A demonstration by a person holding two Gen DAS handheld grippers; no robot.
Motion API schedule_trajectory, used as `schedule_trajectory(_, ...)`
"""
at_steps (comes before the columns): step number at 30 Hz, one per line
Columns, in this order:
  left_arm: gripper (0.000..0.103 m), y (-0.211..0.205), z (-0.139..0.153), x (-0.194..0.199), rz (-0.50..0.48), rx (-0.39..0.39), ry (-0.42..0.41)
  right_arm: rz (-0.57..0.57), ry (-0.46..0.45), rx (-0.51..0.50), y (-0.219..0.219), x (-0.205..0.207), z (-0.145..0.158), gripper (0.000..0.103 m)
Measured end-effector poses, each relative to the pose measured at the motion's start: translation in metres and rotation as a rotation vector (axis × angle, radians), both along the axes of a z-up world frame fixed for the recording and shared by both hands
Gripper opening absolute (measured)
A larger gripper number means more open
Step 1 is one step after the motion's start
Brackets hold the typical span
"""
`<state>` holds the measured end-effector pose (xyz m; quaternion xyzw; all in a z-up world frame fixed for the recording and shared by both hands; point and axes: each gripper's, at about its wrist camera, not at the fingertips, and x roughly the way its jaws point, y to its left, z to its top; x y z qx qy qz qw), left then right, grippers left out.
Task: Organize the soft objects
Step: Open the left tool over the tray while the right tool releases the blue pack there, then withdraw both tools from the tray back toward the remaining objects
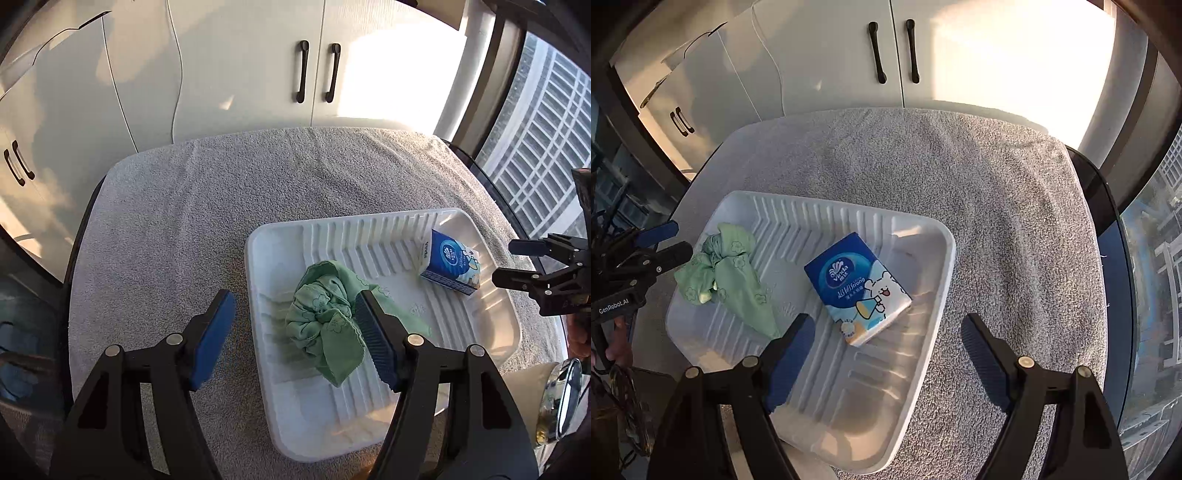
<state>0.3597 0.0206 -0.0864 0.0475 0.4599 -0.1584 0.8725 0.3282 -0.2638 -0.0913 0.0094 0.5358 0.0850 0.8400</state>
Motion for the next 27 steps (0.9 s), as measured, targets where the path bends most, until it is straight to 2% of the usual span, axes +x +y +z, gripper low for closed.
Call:
schedule_trajectory(4, 0.066, 0.026, 0.006, -0.007, 0.061, -0.007, -0.019, -0.030, -0.003, -0.006, -0.014, -0.013, -0.001, 0.084)
schedule_trajectory(12, 0.066, 0.070, -0.003, -0.029, 0.158, -0.015, -0.015, -0.124, -0.007, 0.008, -0.050, -0.041, -0.003, 0.084)
schedule_trajectory(18, 0.066, 0.096, -0.014, -0.054, 0.189, -0.037, -0.004, -0.176, -0.006, -0.002, -0.069, -0.070, -0.008, 0.084)
schedule_trajectory(27, 0.066, 0.128, -0.033, -0.099, 0.229, -0.051, 0.007, -0.193, -0.036, -0.035, -0.080, -0.134, -0.012, 0.084)
